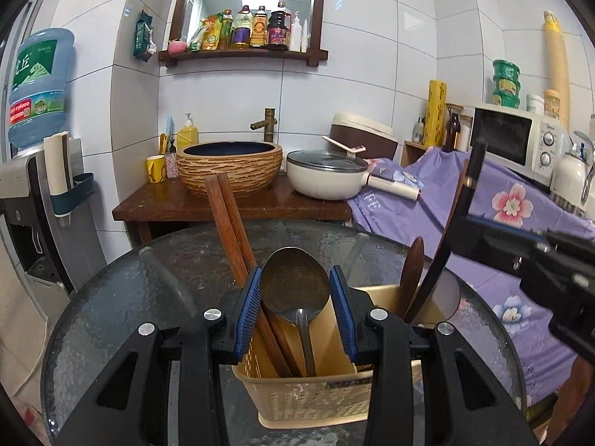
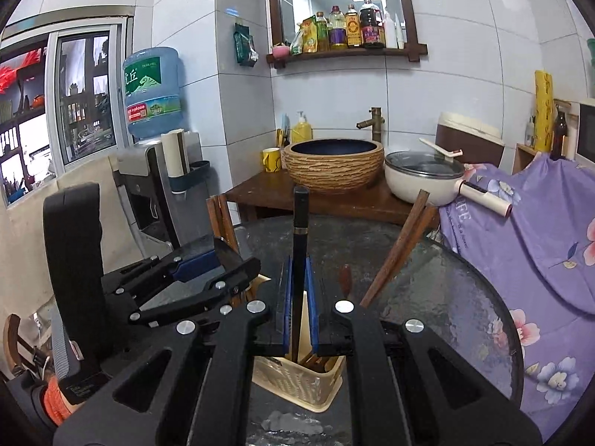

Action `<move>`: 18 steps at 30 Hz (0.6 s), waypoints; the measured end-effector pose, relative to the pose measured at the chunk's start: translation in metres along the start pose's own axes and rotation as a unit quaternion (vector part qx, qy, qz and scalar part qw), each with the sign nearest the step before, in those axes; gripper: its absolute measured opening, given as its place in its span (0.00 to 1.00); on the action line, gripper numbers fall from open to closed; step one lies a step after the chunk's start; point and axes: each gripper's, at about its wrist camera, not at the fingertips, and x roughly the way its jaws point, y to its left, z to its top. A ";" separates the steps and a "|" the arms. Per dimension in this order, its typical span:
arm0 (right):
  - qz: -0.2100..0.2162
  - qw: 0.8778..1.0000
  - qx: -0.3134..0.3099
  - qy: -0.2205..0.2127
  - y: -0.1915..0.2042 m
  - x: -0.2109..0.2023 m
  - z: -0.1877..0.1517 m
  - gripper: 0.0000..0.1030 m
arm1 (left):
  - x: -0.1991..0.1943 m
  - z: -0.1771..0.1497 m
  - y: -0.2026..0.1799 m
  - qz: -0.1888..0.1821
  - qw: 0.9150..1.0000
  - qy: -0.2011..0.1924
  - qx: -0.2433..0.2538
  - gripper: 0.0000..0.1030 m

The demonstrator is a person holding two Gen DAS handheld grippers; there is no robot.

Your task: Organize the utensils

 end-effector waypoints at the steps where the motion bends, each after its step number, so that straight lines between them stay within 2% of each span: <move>1: -0.002 1.000 -0.005 -0.001 0.001 0.000 0.000 0.08 | 0.002 -0.001 0.000 0.000 1.000 0.003 0.002 0.36; 6: -0.004 1.000 0.000 -0.003 -0.003 0.000 -0.001 0.08 | 0.001 -0.005 0.003 -0.001 1.000 0.008 -0.002 0.36; 8: 0.002 1.000 0.006 -0.003 -0.005 0.000 -0.001 0.08 | -0.004 -0.004 0.002 -0.004 1.000 0.002 -0.001 0.43; 9: 0.003 1.000 0.007 -0.002 -0.006 -0.001 -0.001 0.11 | -0.007 -0.003 0.002 -0.002 1.000 -0.004 0.000 0.51; 10: 0.004 1.000 0.006 -0.004 -0.006 -0.002 0.000 0.21 | -0.012 -0.003 0.002 0.001 1.000 -0.014 0.001 0.59; 11: 0.002 1.000 0.006 -0.010 -0.006 -0.005 0.000 0.31 | -0.018 -0.002 0.002 0.004 1.000 -0.025 0.000 0.63; 12: -0.001 1.000 0.006 -0.017 -0.007 -0.008 0.000 0.49 | -0.028 -0.002 0.003 0.005 0.999 -0.039 -0.004 0.69; 13: -0.005 1.000 0.006 -0.025 -0.008 -0.012 0.001 0.58 | -0.034 -0.002 0.004 0.003 0.999 -0.047 -0.007 0.73; 15: -0.015 0.999 0.004 -0.046 -0.008 -0.023 0.003 0.58 | -0.053 -0.003 0.005 0.003 0.998 -0.064 -0.006 0.75; 17: -0.021 0.998 -0.004 -0.062 -0.007 -0.038 0.004 0.61 | -0.073 -0.007 0.005 0.013 0.996 -0.084 0.001 0.84; 18: -0.025 0.997 -0.006 -0.070 -0.007 -0.046 0.004 0.70 | -0.081 -0.010 0.005 0.018 0.995 -0.093 0.003 0.93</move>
